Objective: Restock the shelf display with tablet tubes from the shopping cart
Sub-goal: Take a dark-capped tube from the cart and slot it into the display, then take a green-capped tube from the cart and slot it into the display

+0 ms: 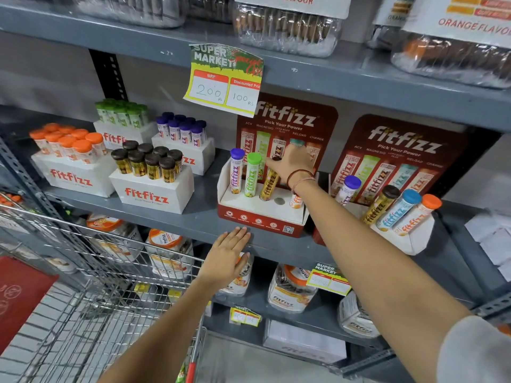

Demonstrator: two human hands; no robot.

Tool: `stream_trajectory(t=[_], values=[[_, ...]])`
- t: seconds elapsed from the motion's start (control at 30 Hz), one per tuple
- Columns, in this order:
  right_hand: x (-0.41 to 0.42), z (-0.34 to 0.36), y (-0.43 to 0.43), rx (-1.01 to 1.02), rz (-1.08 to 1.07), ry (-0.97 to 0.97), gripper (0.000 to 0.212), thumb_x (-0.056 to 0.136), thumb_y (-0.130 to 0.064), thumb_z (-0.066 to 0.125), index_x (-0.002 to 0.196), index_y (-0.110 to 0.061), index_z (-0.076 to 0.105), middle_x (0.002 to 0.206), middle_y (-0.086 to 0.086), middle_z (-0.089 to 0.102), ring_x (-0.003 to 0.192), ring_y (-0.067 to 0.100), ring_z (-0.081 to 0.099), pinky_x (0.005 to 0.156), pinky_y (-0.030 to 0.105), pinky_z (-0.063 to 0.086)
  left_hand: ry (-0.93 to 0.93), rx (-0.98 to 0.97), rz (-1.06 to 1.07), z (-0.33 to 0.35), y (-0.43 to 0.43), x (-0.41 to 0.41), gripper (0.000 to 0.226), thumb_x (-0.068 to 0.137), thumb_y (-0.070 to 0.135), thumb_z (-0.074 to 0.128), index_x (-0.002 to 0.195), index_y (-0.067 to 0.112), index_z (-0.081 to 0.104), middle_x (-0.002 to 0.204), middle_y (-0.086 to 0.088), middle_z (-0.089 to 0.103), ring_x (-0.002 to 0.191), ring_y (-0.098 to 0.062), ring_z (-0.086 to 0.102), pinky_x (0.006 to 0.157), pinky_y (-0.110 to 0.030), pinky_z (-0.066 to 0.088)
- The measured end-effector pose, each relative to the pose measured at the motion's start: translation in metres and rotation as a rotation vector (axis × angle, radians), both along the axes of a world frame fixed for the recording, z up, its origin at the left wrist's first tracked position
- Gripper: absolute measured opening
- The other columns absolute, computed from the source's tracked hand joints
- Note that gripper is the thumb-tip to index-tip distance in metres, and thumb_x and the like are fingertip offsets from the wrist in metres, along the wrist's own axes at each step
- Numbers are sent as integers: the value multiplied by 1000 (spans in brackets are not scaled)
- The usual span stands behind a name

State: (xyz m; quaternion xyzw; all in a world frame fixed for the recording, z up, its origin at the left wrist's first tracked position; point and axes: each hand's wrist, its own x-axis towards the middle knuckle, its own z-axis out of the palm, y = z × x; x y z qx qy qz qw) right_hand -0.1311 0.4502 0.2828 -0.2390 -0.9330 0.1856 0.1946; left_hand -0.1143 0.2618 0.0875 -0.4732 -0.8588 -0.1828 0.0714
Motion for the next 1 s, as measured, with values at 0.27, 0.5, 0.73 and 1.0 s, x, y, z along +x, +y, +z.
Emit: stream_trajectory(t=[0.27,0.5,0.73,1.0], values=[[-1,1,-5,2,19,-47,49,85,-44,60,53,-21,31,53,-5,37,58,17,47,41,22,24,-28,9,-2,3,-1,2,55,93,38,29,133,5,45,137,-13,48,129,-28,39,106,-47,17],[4,3,0,-23,47,-44,50,89,-41,55,49,-23,31,49,-7,36,45,7,35,49,22,32,-47,-19,-5,4,-2,2,57,93,40,27,135,5,43,140,-12,45,131,-26,36,107,-41,15],[19,-4,-16,-51,-38,83,32,87,-35,53,82,-6,66,84,12,71,81,29,65,71,24,47,-85,24,25,16,-11,4,61,90,44,24,130,5,49,137,-14,49,130,-28,38,107,-41,21],[28,-53,-106,-89,193,64,22,84,-30,57,81,-11,67,85,15,73,89,36,65,77,39,54,-157,93,285,21,-96,0,53,89,36,34,122,0,55,129,-21,54,123,-35,45,100,-51,38]])
